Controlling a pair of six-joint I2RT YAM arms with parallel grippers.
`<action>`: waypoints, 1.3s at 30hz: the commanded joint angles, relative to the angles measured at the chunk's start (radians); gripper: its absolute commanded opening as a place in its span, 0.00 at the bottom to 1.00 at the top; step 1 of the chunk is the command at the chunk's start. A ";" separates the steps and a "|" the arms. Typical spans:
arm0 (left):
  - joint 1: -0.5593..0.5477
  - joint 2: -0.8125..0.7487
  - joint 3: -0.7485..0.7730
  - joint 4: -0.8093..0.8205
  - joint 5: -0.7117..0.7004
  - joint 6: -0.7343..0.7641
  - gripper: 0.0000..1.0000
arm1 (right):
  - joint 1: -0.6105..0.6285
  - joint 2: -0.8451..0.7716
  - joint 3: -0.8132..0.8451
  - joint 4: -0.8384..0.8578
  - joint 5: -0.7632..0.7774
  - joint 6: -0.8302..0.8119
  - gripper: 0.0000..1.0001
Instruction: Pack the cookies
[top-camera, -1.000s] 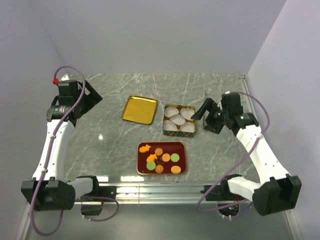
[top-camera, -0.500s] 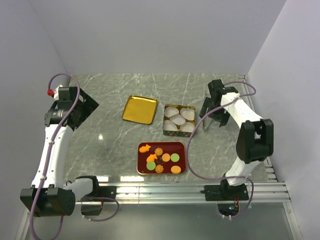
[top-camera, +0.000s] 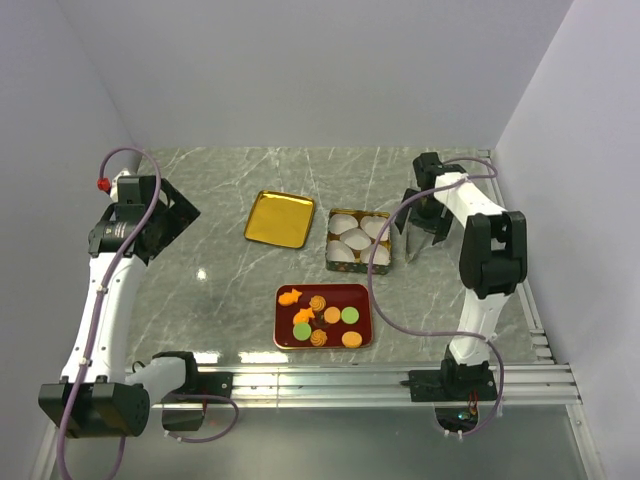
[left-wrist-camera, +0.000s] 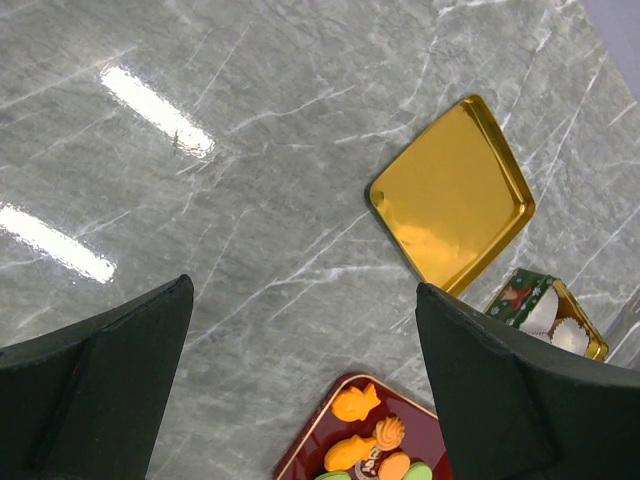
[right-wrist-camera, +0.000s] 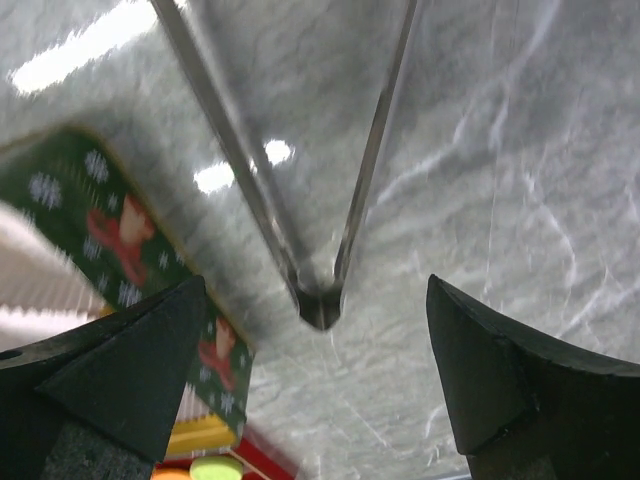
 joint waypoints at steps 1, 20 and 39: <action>-0.010 -0.039 0.033 -0.004 0.014 0.033 0.99 | -0.032 0.042 0.071 0.036 -0.017 -0.026 0.97; -0.012 -0.016 0.030 0.014 0.014 0.048 0.99 | -0.056 0.223 0.166 0.065 -0.045 -0.055 0.93; -0.012 -0.027 0.007 0.026 0.038 0.044 0.99 | -0.061 0.116 0.126 0.045 -0.054 -0.054 0.69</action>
